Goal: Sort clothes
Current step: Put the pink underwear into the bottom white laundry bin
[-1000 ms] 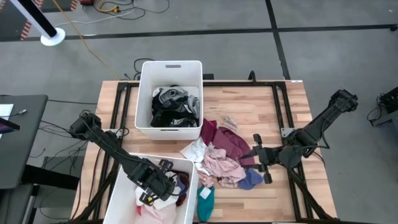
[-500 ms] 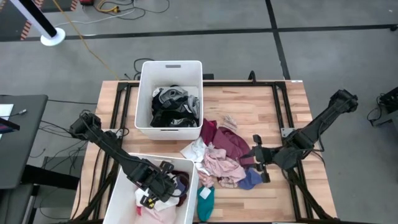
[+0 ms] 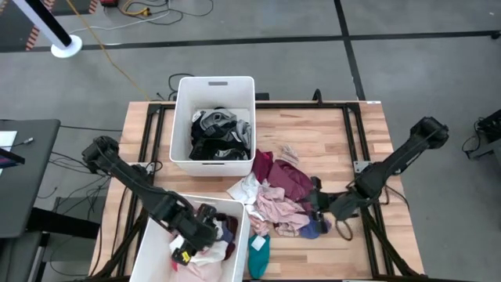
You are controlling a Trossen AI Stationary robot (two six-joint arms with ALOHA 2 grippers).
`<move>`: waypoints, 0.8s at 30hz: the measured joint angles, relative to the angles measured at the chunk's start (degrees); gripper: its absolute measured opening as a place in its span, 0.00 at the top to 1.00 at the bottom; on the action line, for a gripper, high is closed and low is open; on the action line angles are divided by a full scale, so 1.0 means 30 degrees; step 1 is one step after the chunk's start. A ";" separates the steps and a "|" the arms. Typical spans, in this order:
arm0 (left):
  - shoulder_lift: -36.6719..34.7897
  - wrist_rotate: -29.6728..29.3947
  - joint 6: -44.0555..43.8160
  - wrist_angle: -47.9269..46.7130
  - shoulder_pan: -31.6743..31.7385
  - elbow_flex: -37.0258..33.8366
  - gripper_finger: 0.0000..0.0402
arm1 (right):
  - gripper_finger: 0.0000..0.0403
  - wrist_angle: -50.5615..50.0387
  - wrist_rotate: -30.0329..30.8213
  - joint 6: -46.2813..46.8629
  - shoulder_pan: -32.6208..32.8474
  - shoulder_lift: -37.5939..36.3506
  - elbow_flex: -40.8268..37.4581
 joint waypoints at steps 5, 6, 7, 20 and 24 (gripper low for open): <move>-0.1380 0.0005 0.0112 0.0696 -0.0029 0.0000 0.44 | 0.40 0.2087 -0.0167 -0.0097 -0.0740 0.2499 0.0000; -0.1638 -0.0002 0.0258 0.0920 -0.0039 0.0000 0.44 | 0.37 0.2417 -0.0168 -0.0101 -0.0863 0.2947 0.0000; -0.1912 -0.0018 0.0381 0.1139 -0.0087 0.0000 0.44 | 0.35 0.2741 -0.0174 -0.0104 -0.0995 0.3397 0.0000; -0.3923 -0.4131 0.4478 0.4959 -0.1582 0.0010 0.44 | 0.33 0.7292 -0.0510 -0.0305 -0.1840 0.7236 0.0000; -0.3894 -0.5391 0.5752 0.5187 -0.1872 0.0015 0.44 | 0.33 0.8658 -0.0526 -0.0503 -0.2088 0.8089 0.0000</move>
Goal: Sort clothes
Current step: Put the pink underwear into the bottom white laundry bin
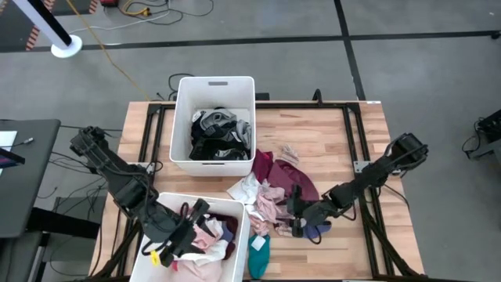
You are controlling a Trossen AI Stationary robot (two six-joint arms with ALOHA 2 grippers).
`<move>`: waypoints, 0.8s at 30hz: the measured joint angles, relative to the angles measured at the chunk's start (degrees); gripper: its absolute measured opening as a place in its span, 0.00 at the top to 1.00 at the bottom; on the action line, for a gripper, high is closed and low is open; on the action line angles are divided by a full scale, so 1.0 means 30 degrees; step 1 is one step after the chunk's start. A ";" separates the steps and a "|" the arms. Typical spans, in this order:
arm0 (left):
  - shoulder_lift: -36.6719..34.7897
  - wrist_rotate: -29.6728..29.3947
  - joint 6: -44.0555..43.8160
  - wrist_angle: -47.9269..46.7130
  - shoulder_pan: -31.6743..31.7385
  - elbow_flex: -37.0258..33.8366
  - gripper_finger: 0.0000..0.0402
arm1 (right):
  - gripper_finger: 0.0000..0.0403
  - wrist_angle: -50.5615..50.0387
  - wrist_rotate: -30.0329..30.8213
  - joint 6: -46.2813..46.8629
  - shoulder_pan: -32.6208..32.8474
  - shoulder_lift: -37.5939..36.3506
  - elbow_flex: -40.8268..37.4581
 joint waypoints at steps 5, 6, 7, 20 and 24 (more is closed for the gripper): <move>0.0000 -0.0810 0.0806 0.0022 -0.0023 0.0000 0.44 | 0.33 0.0825 -0.0006 0.0005 -0.0504 0.0929 0.0032; 0.0000 -0.1053 0.0952 0.0022 -0.0023 0.0000 0.44 | 0.34 0.0818 -0.0006 0.0005 -0.0609 0.1074 0.0110; 0.0000 -0.1328 0.1084 0.0022 -0.0023 0.0000 0.44 | 0.35 0.0850 -0.0006 -0.0001 -0.0678 0.1239 0.0224; 0.0000 -0.2962 0.1874 0.0200 0.0101 -0.1082 0.44 | 0.81 0.0446 -0.0060 -0.2154 -0.0736 0.0943 0.1013; 0.0010 -0.3065 0.1855 0.0163 0.0111 -0.1209 0.44 | 0.96 -0.0119 -0.0115 -0.2987 -0.0556 0.0205 0.1005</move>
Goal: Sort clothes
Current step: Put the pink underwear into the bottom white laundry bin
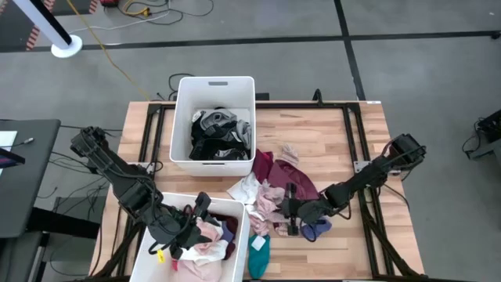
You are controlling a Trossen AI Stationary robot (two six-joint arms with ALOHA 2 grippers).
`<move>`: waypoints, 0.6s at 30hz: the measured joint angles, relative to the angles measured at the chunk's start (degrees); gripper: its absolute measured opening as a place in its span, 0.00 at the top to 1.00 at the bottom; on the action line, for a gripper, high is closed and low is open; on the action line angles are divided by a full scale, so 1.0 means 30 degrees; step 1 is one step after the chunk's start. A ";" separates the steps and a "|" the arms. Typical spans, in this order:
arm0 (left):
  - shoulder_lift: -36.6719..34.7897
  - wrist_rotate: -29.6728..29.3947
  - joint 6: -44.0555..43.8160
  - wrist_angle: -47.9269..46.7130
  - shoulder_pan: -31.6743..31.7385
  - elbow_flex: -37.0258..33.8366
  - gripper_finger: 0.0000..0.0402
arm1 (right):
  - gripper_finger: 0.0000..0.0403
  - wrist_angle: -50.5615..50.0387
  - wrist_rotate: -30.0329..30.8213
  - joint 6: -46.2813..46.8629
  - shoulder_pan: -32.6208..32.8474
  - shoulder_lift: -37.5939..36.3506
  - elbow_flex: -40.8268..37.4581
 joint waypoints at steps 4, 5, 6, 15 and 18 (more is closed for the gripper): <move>-0.0009 -0.0027 0.0168 0.0034 -0.0002 0.0000 0.44 | 0.97 0.0009 -0.0001 -0.0649 0.0148 -0.1090 0.0000; -0.0002 -0.0042 0.0227 0.0034 -0.0002 0.0000 0.44 | 0.97 0.0062 -0.0001 -0.0792 0.0156 -0.1386 0.0000; -0.0002 -0.0063 0.0283 0.0020 -0.0002 0.0000 0.44 | 0.97 0.0041 -0.0001 -0.1025 0.0172 -0.1712 0.0000; -0.0010 -0.0690 0.0649 -0.0324 -0.0002 0.0000 0.44 | 0.98 0.0096 0.0087 -0.3848 0.0698 -0.4901 0.0000; -0.0010 -0.0716 0.0634 -0.0554 0.0005 0.0000 0.44 | 0.99 0.0149 0.0104 -0.4814 0.0777 -0.6007 0.0000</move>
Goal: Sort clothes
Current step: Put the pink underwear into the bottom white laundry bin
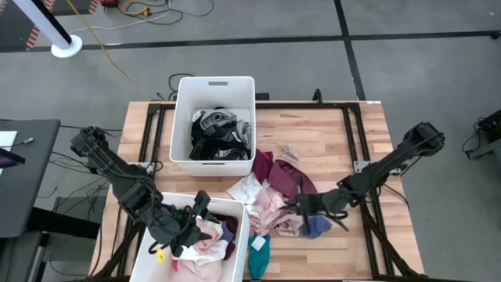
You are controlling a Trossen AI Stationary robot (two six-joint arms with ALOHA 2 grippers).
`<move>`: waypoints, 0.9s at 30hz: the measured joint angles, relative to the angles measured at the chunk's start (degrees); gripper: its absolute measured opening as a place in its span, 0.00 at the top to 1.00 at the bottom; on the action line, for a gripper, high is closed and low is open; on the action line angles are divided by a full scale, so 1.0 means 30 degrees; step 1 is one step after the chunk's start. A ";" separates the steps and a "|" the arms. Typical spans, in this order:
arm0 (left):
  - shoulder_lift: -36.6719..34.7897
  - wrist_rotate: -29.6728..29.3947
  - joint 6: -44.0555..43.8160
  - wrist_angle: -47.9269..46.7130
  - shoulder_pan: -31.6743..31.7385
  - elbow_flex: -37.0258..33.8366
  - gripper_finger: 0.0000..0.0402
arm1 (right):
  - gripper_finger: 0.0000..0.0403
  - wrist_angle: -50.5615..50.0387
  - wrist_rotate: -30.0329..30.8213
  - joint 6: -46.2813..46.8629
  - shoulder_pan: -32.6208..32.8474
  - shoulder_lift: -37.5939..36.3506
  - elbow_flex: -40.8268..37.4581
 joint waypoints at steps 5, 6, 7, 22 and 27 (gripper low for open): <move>0.0000 -0.0010 0.0066 0.0027 0.0000 0.0000 0.44 | 0.99 0.0117 0.0048 -0.1573 0.0115 -0.1653 0.0000; 0.0000 -0.0010 0.0066 0.0034 0.0000 0.0000 0.44 | 0.99 0.0156 0.0048 -0.1817 0.0115 -0.1936 0.0000; 0.0000 -0.0010 0.0066 0.0027 0.0000 0.0000 0.44 | 0.99 0.0208 0.0048 -0.2088 0.0115 -0.2197 0.0000; 0.0000 -0.1649 0.0859 0.1891 0.0670 0.0000 0.44 | 0.99 0.1661 0.0022 -0.5485 0.0401 -0.3876 0.0266; 0.0000 -0.1639 0.1495 0.3582 0.1587 0.0000 0.44 | 0.99 0.1527 -0.0032 -0.6964 0.0969 -0.3876 0.1425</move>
